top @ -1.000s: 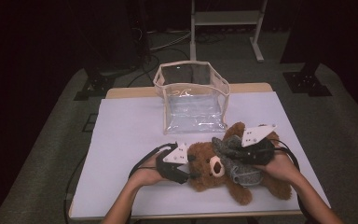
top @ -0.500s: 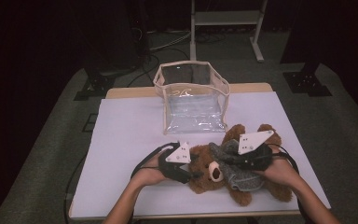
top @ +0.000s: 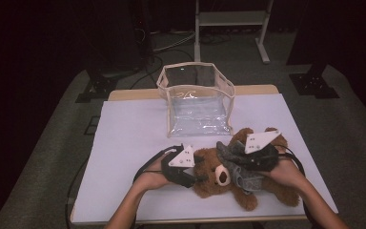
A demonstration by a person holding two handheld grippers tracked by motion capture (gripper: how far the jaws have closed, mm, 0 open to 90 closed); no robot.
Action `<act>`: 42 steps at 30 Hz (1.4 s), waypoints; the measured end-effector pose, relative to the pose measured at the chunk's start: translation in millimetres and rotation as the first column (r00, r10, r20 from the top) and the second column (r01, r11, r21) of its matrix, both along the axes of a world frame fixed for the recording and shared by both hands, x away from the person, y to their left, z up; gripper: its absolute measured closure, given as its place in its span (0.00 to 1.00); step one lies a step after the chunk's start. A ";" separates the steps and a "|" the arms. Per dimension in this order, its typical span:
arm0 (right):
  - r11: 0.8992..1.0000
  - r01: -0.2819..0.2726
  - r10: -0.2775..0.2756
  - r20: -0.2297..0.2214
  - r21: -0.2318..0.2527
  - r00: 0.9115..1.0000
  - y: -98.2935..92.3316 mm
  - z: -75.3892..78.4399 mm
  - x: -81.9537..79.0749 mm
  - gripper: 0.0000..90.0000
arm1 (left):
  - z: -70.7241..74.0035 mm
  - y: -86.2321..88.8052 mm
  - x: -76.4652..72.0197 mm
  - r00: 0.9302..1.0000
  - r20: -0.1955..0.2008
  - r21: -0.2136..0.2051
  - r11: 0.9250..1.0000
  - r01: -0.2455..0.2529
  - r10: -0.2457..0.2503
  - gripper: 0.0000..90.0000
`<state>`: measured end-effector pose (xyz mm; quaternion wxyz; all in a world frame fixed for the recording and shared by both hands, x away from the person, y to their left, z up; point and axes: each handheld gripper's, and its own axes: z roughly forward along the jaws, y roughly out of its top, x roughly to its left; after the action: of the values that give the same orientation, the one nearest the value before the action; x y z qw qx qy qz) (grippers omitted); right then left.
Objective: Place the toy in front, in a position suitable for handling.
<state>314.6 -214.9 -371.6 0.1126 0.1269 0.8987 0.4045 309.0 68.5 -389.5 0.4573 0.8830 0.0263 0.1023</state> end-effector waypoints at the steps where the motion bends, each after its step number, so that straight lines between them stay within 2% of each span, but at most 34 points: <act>1: 1.000 0.001 -0.001 -0.010 0.012 1.000 -3.4 -1.5 -1.5 0.89 | 1.3 -1.8 0.3 1.000 -0.005 -0.004 1.000 0.004 -0.004 0.43; 3: 1.000 -0.006 0.006 0.000 0.001 1.000 -2.0 -1.3 -5.7 0.89 | 0.4 -6.4 -0.4 1.000 -0.004 0.019 1.000 0.012 -0.012 0.44; 6: 0.999 -0.020 0.021 0.031 -0.036 0.999 7.0 4.7 -9.4 0.89 | -4.2 -9.0 -2.4 0.999 -0.018 0.032 0.999 0.029 -0.029 0.46; 8: 0.999 -0.026 0.028 0.043 -0.025 0.999 11.9 9.7 -8.6 0.89 | -5.2 -8.9 -3.7 0.999 -0.018 0.030 0.999 0.037 -0.036 0.47; 10: 0.999 -0.037 0.036 0.047 0.013 0.998 19.5 15.7 -6.9 0.89 | -4.7 -10.8 -6.5 0.999 -0.010 0.042 0.998 0.051 -0.050 0.48; 13: 0.998 -0.054 0.052 0.071 0.017 0.996 37.9 20.4 -2.3 0.89 | -3.8 -12.0 -8.8 0.998 0.002 0.058 0.997 0.059 -0.059 0.48; 15: 0.998 -0.058 0.058 0.077 0.001 0.995 47.7 20.0 1.8 0.89 | -4.3 -9.8 -9.0 0.998 0.005 0.058 0.997 0.058 -0.058 0.48; 17: 0.998 -0.055 0.056 0.059 -0.013 0.997 47.5 17.1 5.8 0.89 | -4.8 -6.9 -9.3 0.998 0.004 0.048 0.997 0.055 -0.055 0.47; 21: 0.999 -0.025 0.025 0.012 -0.029 1.000 32.3 8.7 8.8 0.89 | -2.9 1.4 -8.1 0.999 0.005 0.037 0.999 0.031 -0.032 0.48; 25: 0.999 -0.010 0.010 -0.004 -0.042 1.000 23.4 9.0 8.7 0.89 | -5.1 1.0 -8.6 0.999 -0.009 0.045 0.998 0.042 -0.042 0.50; 32: 0.998 -0.047 0.049 0.039 -0.036 0.998 52.6 19.9 11.6 0.89 | -7.1 -4.7 -11.7 0.998 -0.001 0.066 0.996 0.067 -0.067 0.49; 34: 0.998 -0.053 0.054 0.025 -0.030 0.998 58.4 19.2 13.1 0.89 | -7.5 -4.6 -12.3 0.998 0.001 0.071 0.995 0.067 -0.067 0.49; 37: 0.998 -0.052 0.053 0.025 -0.035 0.998 53.7 18.0 13.7 0.89 | -7.1 -5.0 -11.8 0.998 0.000 0.074 0.995 0.069 -0.069 0.49; 42: 0.998 0.004 -0.003 0.018 -0.057 1.000 17.4 16.8 6.2 0.89 | -6.7 -4.7 -11.0 0.998 -0.001 0.078 0.995 0.067 -0.067 0.49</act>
<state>320.9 -197.5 -354.7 0.1247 0.1216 0.9087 0.3795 298.0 63.9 -396.2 0.4255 0.9006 -0.0078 0.0887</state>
